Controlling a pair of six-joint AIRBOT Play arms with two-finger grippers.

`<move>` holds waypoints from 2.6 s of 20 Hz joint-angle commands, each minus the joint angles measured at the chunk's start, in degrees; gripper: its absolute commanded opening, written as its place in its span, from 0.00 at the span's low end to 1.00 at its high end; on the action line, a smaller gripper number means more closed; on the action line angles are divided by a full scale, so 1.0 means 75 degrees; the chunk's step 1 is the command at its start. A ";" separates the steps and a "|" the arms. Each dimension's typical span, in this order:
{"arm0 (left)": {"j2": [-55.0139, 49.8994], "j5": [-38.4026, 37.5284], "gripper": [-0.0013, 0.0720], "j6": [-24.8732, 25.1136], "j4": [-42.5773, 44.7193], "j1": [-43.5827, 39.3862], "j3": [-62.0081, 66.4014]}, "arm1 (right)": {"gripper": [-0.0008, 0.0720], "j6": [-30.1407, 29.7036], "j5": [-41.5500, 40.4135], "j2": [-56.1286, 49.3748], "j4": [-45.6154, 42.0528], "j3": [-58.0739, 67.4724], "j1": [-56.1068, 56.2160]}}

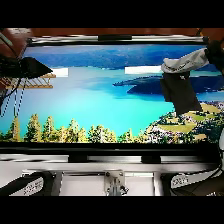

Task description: Fold the shirts.

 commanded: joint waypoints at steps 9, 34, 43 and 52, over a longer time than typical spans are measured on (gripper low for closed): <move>0.0000 0.0009 0.06 0.0006 0.0000 -0.0143 -0.0003 | 0.12 0.2906 -0.5523 0.0391 -0.3357 -0.0058 -0.0472; -0.1105 -0.1075 0.07 -0.1343 0.6677 -0.2206 0.0221 | 0.76 0.0679 -0.3453 0.2372 -0.4666 0.0388 0.2734; -0.2206 -0.1702 0.89 -0.2343 0.5537 -0.2707 0.0210 | 0.76 0.1285 -0.7198 0.0691 -0.4386 0.0376 0.3730; -0.2253 -0.0956 0.89 -0.2396 0.5531 -0.2710 0.0198 | 0.76 0.1282 -0.7187 0.0691 -0.4380 0.0376 0.3730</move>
